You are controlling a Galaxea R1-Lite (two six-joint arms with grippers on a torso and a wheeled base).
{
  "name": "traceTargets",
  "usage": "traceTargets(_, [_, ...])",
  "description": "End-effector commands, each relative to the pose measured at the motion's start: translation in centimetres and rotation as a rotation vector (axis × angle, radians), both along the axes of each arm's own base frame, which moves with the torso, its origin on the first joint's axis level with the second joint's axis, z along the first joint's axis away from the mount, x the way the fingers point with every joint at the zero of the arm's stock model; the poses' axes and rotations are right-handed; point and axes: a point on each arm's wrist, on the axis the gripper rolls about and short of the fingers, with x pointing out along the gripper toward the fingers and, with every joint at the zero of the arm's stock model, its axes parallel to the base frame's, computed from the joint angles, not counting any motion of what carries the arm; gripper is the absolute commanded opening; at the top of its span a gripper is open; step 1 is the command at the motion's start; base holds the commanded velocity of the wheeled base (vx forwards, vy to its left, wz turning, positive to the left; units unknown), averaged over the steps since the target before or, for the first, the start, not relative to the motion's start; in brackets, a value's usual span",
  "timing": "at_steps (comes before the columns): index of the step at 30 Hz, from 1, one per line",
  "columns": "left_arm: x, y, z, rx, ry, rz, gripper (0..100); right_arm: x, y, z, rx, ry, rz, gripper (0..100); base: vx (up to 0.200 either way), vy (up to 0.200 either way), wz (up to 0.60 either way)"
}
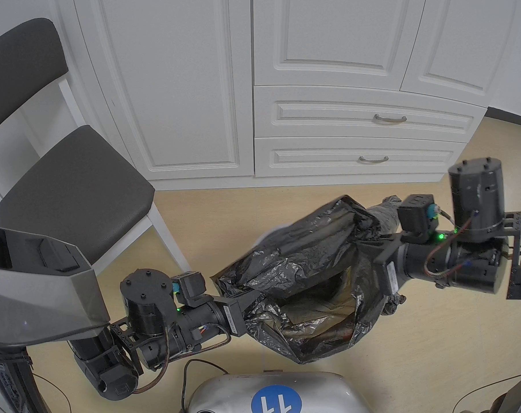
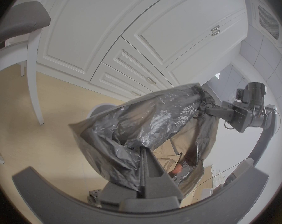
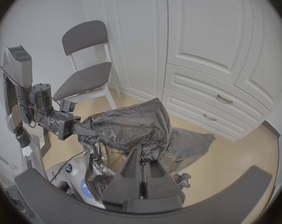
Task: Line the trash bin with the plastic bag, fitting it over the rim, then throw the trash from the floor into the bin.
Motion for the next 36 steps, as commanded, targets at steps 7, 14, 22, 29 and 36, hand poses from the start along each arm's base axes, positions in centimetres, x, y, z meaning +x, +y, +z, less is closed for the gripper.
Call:
traceTargets(7, [-0.9,-0.4,0.8,-0.014,-0.015,-0.042,0,3.2,6.3,-2.6,-0.057,0.042,0.097,0,0.000,0.000,0.00])
traceTargets(14, [-0.8,-0.5,0.6,-0.012,-0.008,-0.038,0,3.1,8.9,-2.9,0.019,0.086,0.107,0,0.000,0.000,0.00])
traceTargets(22, [-1.1,-0.1,-0.2,0.013,0.023,-0.035,0,4.1,10.7,-4.4,0.022,0.119,0.098,0,0.000,0.000,0.00])
traceTargets(29, [-0.9,0.1,-0.8,0.024,0.042,-0.022,0,4.7,12.7,-5.6,0.016,0.140,0.110,0,0.000,0.000,0.00])
traceTargets(36, [-0.9,0.0,-0.9,-0.015,0.089,-0.006,100,5.2,13.5,-5.6,0.043,0.146,0.094,0,0.000,0.000,0.00])
